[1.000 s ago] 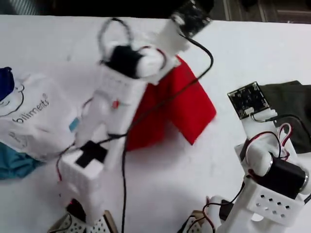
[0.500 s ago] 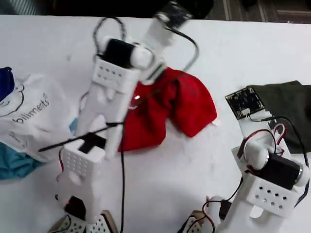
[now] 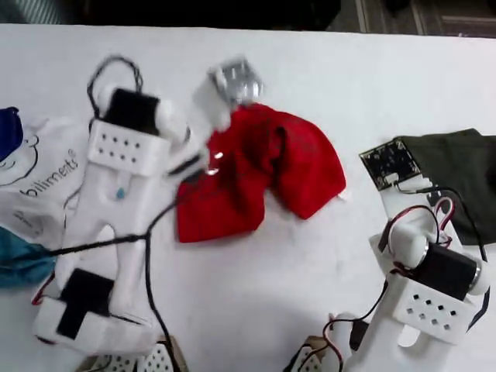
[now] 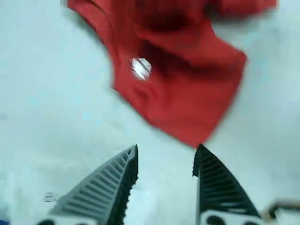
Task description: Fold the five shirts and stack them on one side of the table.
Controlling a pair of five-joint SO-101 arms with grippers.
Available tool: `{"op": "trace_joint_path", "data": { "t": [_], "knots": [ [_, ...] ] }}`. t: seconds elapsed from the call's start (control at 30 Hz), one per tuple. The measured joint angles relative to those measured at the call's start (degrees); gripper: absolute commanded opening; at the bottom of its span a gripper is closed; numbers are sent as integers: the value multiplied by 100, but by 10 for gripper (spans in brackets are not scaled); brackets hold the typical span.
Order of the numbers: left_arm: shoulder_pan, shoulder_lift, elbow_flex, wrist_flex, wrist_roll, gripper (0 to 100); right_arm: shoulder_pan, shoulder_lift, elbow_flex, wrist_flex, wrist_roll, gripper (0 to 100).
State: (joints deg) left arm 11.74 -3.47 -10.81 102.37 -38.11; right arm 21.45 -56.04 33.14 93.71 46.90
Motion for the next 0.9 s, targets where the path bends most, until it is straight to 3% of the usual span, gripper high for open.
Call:
{"op": "trace_joint_path", "data": {
  "t": [0.13, 0.23, 0.47, 0.7, 0.77, 0.9],
  "knots": [
    [0, -79, 1767, -26, -536, 245, 0, 0, 97, 0, 0, 18],
    [0, -79, 2382, -237, -633, 270, -9, 0, 273, 0, 0, 18],
    [0, 325, 2558, -659, -642, 273, -9, 0, 316, -18, 0, 18],
    [-149, 1662, 2567, -1591, -642, 270, -9, 0, 316, -18, 0, 18],
    [-149, 2004, 2567, -1802, -642, 246, -9, 0, 316, -18, 0, 18],
    [-149, 2286, 2567, -2295, -299, 102, -9, 0, 316, -18, 0, 18]
  ]
}}
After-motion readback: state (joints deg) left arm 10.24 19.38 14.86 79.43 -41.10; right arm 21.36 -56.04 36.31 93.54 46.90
